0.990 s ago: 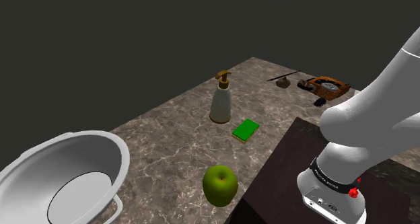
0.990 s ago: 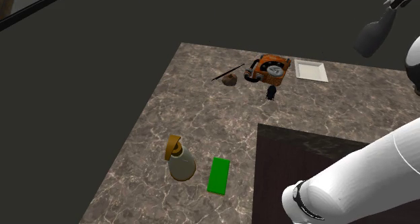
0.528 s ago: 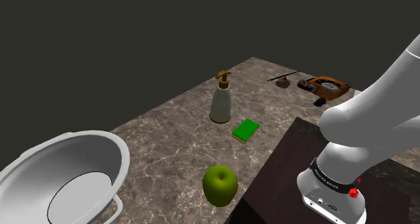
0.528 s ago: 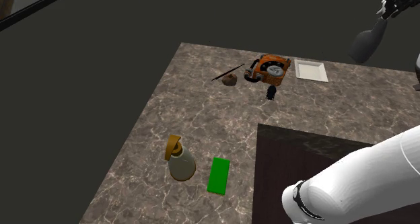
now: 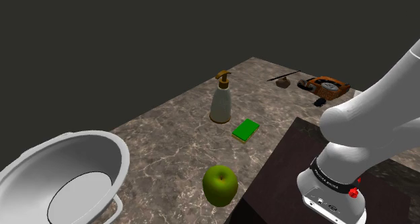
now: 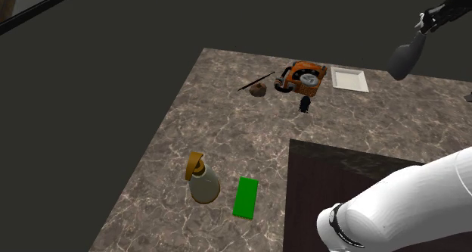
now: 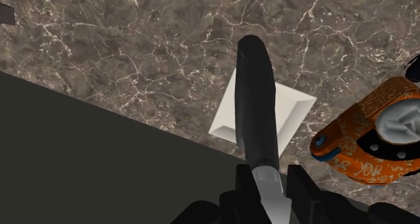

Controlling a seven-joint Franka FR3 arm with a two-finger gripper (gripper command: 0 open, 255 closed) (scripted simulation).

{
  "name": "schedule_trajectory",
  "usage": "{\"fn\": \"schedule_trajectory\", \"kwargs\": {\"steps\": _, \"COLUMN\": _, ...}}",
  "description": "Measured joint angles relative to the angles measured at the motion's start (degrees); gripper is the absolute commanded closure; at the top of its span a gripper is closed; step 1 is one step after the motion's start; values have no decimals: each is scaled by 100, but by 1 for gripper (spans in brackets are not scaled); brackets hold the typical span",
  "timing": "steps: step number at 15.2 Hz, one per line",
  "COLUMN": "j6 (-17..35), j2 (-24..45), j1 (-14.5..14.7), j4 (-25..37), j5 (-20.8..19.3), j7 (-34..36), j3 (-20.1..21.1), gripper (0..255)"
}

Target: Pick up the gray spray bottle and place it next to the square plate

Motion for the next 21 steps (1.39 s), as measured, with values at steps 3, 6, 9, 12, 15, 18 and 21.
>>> {"fn": "schedule_trajectory", "kwargs": {"steps": 3, "j6": 218, "j2": -32, "j1": -6, "j4": -237, "j5": -34, "j7": 18, "j3": 8, "gripper": 255}}
{"fn": "schedule_trajectory", "kwargs": {"steps": 6, "j6": 455, "j2": -10, "j1": -11, "j4": -460, "j5": -10, "j7": -9, "j3": -16, "gripper": 255}}
{"fn": "schedule_trajectory", "kwargs": {"steps": 9, "j6": 699, "j2": 36, "j1": -12, "j4": -678, "j5": 40, "j7": -51, "j3": -48, "gripper": 255}}
{"fn": "schedule_trajectory", "kwargs": {"steps": 12, "j6": 931, "j2": 24, "j1": -15, "j4": -917, "j5": 23, "j7": -36, "j3": -44, "gripper": 255}}
{"fn": "schedule_trajectory", "kwargs": {"steps": 15, "j6": 1133, "j2": 82, "j1": -15, "j4": -1085, "j5": 91, "j7": -102, "j3": -86, "gripper": 255}}
{"fn": "schedule_trajectory", "kwargs": {"steps": 18, "j6": 1385, "j2": 141, "j1": -9, "j4": -1305, "j5": 160, "j7": -148, "j3": -110, "gripper": 255}}
{"fn": "schedule_trajectory", "kwargs": {"steps": 21, "j6": 1598, "j2": 247, "j1": -1, "j4": -1460, "j5": 290, "j7": -243, "j3": -153, "gripper": 255}}
